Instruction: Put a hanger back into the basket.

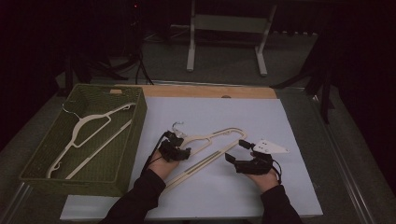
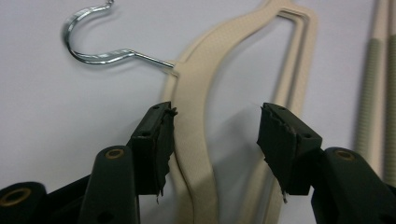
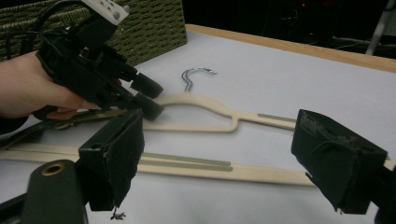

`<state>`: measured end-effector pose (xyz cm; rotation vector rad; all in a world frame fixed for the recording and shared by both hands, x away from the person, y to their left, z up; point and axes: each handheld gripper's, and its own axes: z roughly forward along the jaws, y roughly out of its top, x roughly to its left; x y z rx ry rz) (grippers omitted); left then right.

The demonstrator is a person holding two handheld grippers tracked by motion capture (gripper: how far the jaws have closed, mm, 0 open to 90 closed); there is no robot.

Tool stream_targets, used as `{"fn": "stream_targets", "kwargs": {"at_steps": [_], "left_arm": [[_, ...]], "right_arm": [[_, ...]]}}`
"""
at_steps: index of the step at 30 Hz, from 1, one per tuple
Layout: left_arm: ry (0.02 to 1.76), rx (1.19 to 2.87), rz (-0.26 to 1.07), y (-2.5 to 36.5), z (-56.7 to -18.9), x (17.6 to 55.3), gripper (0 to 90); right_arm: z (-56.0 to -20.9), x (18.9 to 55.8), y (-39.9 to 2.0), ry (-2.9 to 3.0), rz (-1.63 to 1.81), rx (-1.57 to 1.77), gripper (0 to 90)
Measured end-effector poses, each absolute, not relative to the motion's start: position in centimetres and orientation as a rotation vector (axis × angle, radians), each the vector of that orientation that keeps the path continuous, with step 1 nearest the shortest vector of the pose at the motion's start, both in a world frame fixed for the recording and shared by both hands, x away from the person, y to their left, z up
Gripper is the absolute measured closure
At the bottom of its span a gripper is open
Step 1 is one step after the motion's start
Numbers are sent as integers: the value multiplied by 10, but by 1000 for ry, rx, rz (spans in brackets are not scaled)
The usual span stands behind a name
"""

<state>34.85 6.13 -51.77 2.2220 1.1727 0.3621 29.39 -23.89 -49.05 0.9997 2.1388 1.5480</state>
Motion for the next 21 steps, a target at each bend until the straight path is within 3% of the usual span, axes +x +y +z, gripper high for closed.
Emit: {"fn": "stream_targets", "kwargs": {"at_steps": [7,12,16,21], "left_arm": [[1113,2227,332,57,-514,341,462],[1132,2182,138,58,-515,347,472],[1181,2159,289,64,-513,350,454],[1206,2162,257,69,-518,355,451]], "right_arm": [[-492,295,-237,2150,1541,996,172],[-493,295,-236,2156,1533,992,172],[-492,294,-236,2158,1537,991,172],[-493,294,-237,2159,1542,996,173]]}}
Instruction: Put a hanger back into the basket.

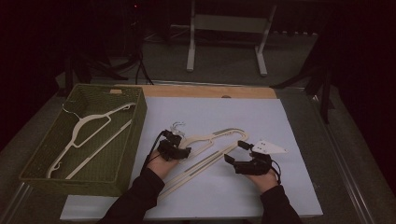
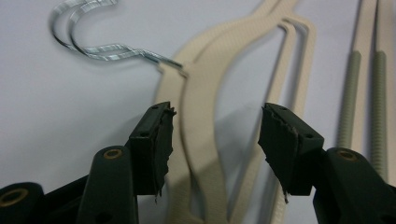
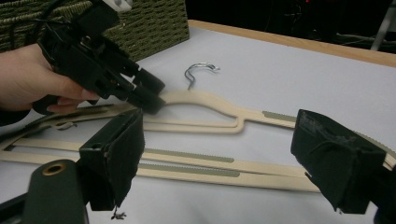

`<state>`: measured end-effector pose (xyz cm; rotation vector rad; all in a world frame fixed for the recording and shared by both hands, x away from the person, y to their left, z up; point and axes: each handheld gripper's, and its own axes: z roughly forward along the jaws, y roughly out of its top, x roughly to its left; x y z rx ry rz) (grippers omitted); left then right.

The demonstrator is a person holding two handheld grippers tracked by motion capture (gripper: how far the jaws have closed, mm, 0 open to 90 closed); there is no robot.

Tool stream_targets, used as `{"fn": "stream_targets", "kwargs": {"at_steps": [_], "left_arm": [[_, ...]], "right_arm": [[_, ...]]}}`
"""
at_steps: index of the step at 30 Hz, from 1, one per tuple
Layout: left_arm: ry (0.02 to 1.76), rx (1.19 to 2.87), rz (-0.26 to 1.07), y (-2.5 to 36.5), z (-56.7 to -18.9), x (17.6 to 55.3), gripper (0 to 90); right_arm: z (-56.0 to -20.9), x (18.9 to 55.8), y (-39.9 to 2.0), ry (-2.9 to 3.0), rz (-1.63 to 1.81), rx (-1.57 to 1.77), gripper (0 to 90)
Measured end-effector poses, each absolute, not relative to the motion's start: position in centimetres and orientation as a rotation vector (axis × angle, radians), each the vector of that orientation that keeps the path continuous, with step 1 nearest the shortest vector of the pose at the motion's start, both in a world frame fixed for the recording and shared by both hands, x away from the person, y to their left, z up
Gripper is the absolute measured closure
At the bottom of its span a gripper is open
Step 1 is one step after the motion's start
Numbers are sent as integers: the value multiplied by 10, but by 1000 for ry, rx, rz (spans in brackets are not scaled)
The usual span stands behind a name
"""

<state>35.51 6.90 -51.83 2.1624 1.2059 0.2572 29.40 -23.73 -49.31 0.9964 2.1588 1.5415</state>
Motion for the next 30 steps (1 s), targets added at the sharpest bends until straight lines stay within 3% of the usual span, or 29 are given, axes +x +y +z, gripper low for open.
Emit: {"fn": "stream_targets", "kwargs": {"at_steps": [4,9,14,30], "left_arm": [[1188,2182,158,65,-520,353,462],[1191,2168,163,63,-520,352,460],[1229,2156,195,65,-518,360,545],[1205,2245,351,46,-521,363,635]], "right_arm": [[-494,294,-236,2163,1536,994,174],[-494,294,-235,2166,1535,992,174],[-494,294,-236,2167,1535,991,174],[-493,293,-237,2163,1538,985,175]]}}
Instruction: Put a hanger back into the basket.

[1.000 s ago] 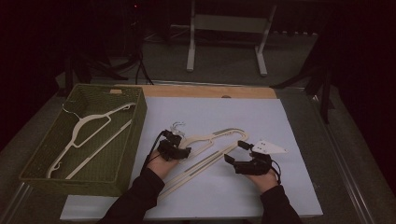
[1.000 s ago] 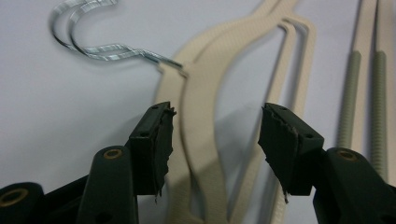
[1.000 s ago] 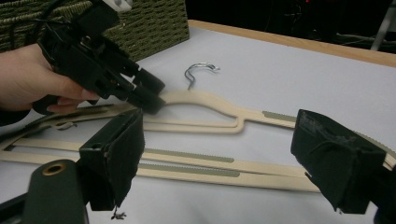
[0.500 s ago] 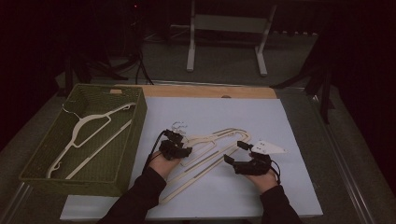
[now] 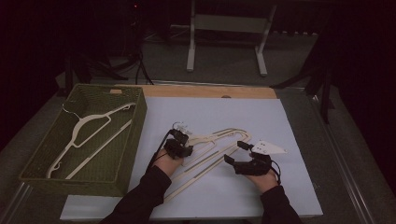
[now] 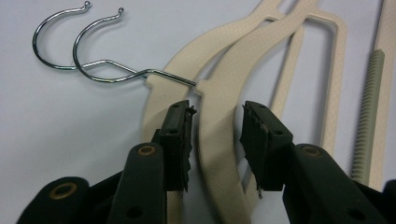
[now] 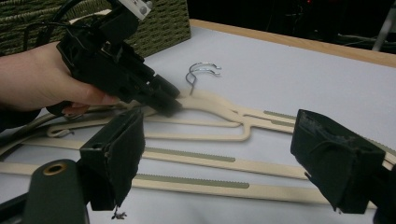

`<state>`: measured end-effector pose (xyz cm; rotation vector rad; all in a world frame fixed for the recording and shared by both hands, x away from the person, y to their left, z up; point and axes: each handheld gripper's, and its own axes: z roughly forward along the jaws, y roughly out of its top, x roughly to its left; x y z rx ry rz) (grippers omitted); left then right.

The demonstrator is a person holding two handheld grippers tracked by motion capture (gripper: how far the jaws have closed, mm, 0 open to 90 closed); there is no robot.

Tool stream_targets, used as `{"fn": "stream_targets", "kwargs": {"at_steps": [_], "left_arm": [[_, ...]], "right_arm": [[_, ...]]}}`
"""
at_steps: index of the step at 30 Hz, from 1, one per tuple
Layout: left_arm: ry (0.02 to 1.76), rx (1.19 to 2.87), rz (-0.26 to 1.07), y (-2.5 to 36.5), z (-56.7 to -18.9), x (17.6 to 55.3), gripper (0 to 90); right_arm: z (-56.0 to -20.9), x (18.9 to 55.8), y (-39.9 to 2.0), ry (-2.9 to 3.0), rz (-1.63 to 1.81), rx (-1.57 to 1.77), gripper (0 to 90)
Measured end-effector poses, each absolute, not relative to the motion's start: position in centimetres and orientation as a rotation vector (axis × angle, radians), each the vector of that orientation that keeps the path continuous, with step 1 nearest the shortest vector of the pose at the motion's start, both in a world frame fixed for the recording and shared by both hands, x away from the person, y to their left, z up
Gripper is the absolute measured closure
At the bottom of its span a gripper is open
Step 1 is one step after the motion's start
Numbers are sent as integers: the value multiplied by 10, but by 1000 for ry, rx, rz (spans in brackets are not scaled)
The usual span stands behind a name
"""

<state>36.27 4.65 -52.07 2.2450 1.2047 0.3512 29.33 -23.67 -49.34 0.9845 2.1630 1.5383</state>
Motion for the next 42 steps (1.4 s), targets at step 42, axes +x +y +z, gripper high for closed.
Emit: {"fn": "stream_targets", "kwargs": {"at_steps": [42], "left_arm": [[1141,2113,256,63,-496,348,870]], "right_arm": [[-492,359,-151,2422,932,649,324]]}}
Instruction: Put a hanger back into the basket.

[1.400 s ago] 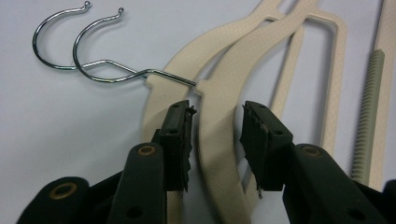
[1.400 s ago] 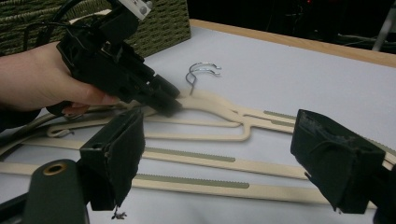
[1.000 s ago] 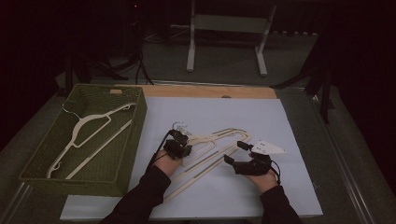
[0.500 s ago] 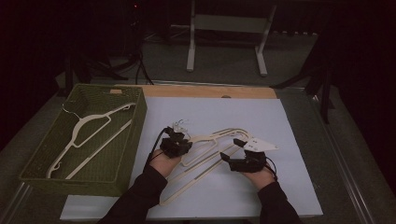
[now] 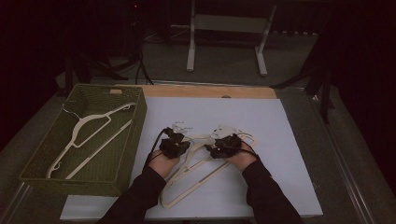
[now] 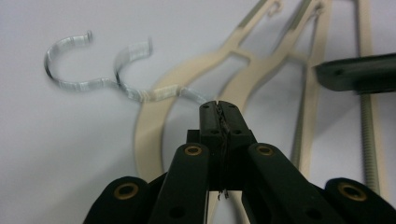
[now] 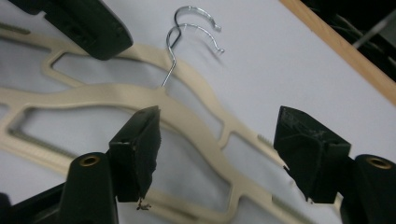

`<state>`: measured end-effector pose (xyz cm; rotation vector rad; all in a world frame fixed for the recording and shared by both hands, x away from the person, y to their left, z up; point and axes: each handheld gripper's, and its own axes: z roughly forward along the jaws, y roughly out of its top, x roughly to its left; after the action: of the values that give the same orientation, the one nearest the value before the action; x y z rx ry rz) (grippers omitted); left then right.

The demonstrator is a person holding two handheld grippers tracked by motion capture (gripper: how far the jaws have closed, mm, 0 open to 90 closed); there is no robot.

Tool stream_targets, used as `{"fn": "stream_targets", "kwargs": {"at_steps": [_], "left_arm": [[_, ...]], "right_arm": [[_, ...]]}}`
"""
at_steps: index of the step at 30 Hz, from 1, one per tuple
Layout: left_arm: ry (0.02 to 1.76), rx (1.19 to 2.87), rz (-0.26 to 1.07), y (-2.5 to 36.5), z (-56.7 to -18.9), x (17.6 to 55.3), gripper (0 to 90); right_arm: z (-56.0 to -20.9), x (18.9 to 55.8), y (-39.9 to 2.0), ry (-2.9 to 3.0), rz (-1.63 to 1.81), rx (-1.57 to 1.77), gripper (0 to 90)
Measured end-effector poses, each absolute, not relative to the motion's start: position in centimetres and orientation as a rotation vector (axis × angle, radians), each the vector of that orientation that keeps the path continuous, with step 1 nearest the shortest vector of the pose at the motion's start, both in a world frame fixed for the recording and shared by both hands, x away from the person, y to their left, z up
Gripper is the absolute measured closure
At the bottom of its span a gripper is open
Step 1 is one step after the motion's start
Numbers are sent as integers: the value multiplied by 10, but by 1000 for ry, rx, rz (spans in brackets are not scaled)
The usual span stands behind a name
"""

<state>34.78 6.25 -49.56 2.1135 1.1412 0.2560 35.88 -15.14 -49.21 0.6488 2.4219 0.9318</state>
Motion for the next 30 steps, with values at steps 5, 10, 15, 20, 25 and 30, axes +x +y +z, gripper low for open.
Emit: {"fn": "stream_targets", "kwargs": {"at_steps": [5,10,15,20,25,30], "left_arm": [[1170,2143,164,56,-508,355,702],[1192,2180,110,47,-519,361,566],[1114,2276,307,35,-520,352,650],[1093,2284,333,34,-520,351,727],[1083,2267,344,35,-521,349,732],[1087,2225,341,38,-512,346,734]], "right_arm": [[-485,367,-160,2397,1018,739,312],[-487,364,-174,2358,1091,816,307],[-491,361,-178,2366,1113,834,308],[-494,359,-181,2381,1124,845,308],[-497,359,-183,2402,1125,849,308],[-503,359,-178,2444,1081,820,310]]}}
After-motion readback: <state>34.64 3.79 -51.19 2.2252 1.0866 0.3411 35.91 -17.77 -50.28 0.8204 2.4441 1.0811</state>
